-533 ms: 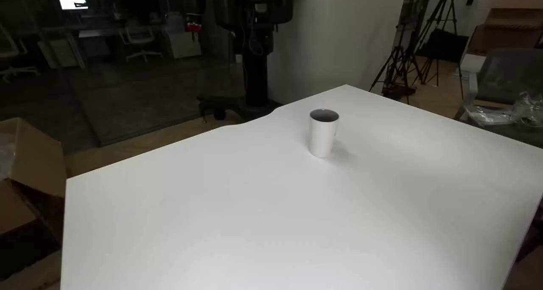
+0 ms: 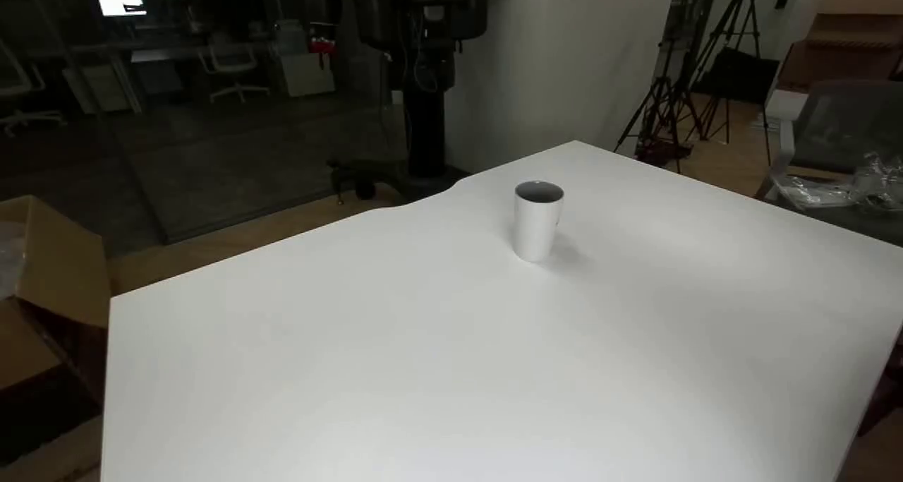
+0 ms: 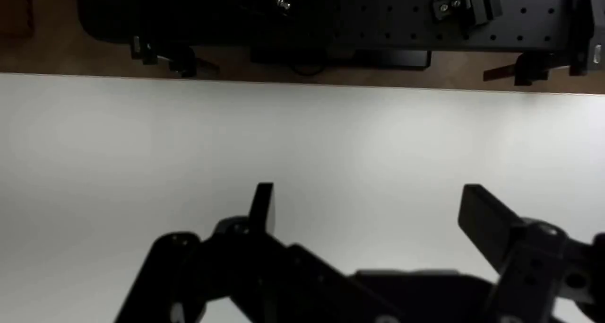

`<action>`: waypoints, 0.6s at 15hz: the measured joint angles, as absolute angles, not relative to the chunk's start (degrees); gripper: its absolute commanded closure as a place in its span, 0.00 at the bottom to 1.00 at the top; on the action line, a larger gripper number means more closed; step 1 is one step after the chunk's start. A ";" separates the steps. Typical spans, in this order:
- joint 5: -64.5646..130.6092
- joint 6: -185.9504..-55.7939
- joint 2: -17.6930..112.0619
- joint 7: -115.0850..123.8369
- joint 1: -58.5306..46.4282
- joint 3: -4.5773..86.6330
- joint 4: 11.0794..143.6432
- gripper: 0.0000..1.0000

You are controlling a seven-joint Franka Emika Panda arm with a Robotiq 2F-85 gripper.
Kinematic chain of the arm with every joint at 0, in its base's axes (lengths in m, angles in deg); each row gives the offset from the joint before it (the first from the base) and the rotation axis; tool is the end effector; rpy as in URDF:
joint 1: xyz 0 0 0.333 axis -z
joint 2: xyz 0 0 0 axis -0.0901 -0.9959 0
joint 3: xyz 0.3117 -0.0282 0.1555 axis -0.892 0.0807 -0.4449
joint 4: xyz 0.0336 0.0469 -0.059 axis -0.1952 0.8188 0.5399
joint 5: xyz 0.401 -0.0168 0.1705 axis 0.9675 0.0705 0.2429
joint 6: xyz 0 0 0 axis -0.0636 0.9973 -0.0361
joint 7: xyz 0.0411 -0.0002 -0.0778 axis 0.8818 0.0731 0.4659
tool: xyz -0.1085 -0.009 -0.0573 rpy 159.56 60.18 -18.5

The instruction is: Move the cup to the left

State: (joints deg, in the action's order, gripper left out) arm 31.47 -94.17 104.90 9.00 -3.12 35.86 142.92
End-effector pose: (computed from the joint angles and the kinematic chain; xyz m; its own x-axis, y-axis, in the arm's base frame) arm 0.3187 -0.0125 0.3961 0.9879 0.0026 -0.1550 0.0158 -0.9964 0.0837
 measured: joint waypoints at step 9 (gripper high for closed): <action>32.06 -100.54 104.18 7.21 -2.61 36.28 143.14 0.00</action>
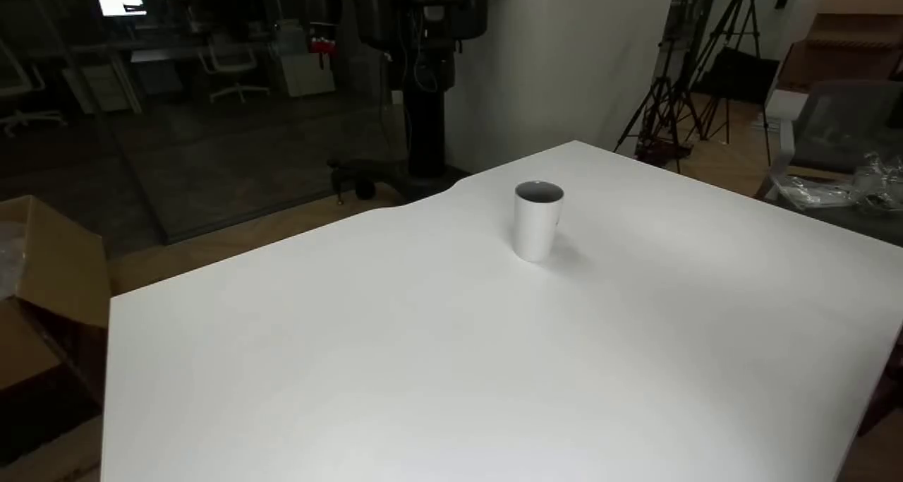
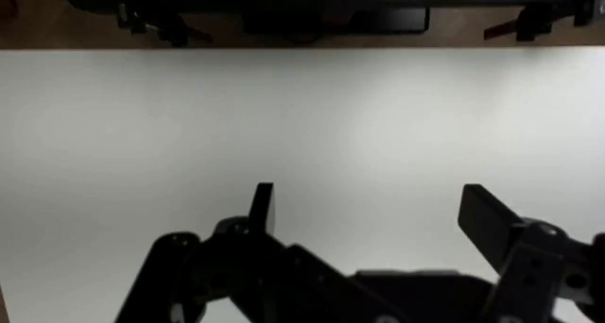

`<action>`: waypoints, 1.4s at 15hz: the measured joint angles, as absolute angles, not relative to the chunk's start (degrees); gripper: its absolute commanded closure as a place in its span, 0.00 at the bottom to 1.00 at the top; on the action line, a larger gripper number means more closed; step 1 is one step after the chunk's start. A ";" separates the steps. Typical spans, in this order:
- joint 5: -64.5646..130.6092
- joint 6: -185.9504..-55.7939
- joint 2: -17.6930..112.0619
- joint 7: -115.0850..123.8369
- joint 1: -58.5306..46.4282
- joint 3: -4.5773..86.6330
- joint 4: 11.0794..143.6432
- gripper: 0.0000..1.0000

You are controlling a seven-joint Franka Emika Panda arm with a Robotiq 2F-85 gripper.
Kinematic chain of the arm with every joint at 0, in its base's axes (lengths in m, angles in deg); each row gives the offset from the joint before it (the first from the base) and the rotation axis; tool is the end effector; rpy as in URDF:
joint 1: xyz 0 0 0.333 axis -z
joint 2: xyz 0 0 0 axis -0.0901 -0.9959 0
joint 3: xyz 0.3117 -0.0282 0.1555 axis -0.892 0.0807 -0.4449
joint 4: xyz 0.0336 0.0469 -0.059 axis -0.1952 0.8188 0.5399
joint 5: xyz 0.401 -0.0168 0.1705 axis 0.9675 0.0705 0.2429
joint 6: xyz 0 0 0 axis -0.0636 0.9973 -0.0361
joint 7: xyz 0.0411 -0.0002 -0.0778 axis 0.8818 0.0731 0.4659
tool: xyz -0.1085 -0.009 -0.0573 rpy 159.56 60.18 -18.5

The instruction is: Move the cup to the left

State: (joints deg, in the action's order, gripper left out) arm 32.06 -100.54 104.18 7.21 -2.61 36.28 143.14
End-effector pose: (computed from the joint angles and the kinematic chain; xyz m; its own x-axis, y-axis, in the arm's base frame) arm 0.3330 -0.0160 0.3983 0.9976 -0.0375 -0.0585 -0.0333 -0.9969 0.0710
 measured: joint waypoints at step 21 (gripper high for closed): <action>34.92 -122.83 72.26 0.46 3.56 39.83 125.70 0.00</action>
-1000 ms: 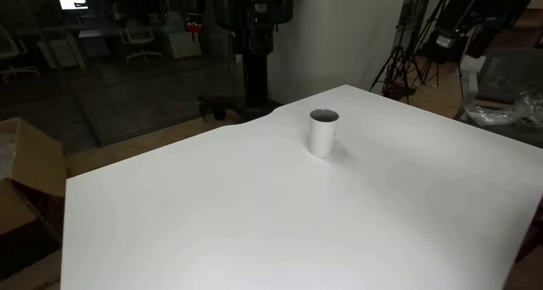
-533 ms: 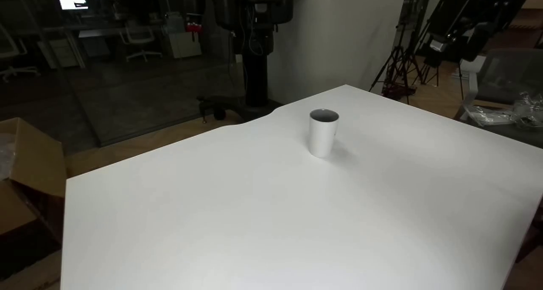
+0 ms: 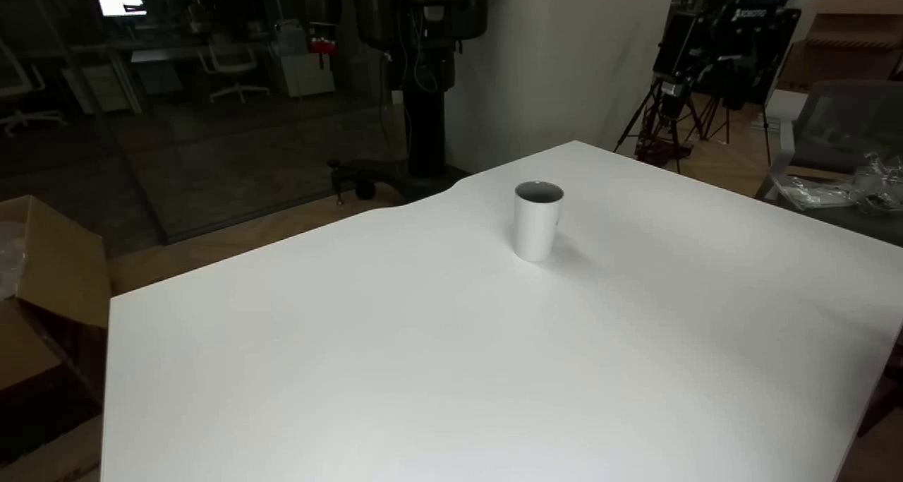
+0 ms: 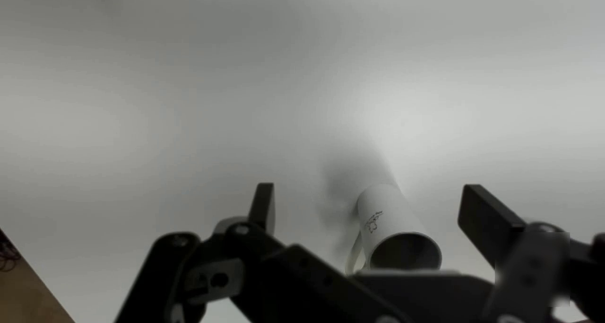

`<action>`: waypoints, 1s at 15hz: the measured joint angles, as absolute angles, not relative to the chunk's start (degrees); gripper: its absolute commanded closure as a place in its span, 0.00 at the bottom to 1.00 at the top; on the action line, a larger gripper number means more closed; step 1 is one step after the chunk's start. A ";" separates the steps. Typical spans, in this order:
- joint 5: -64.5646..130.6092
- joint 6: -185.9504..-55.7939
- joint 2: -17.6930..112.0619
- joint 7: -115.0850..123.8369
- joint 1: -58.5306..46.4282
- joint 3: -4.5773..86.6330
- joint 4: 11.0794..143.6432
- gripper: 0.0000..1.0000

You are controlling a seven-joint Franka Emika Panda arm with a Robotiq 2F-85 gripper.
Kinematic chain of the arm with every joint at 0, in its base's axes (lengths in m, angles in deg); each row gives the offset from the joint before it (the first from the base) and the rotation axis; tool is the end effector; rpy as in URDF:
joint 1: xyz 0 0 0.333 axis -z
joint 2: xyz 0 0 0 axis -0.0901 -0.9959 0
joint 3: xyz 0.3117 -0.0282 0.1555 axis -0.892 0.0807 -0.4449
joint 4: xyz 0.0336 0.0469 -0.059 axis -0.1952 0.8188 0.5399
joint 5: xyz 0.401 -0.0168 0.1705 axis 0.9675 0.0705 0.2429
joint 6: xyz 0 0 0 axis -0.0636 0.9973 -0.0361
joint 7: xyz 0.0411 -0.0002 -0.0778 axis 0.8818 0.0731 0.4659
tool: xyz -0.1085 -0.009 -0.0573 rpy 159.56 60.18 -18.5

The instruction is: Move the cup to the left

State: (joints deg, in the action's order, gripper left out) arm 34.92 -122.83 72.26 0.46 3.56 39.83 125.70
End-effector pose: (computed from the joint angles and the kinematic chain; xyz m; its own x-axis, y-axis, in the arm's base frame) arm 0.4887 -0.0995 0.3486 0.9412 -0.3292 0.0766 -0.3298 -0.9440 -0.0052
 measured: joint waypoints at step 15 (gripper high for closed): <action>24.95 -115.96 42.66 3.89 -2.98 39.16 101.55 0.00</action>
State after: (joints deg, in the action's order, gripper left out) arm 24.95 -115.96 42.66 3.89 -2.98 39.16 101.55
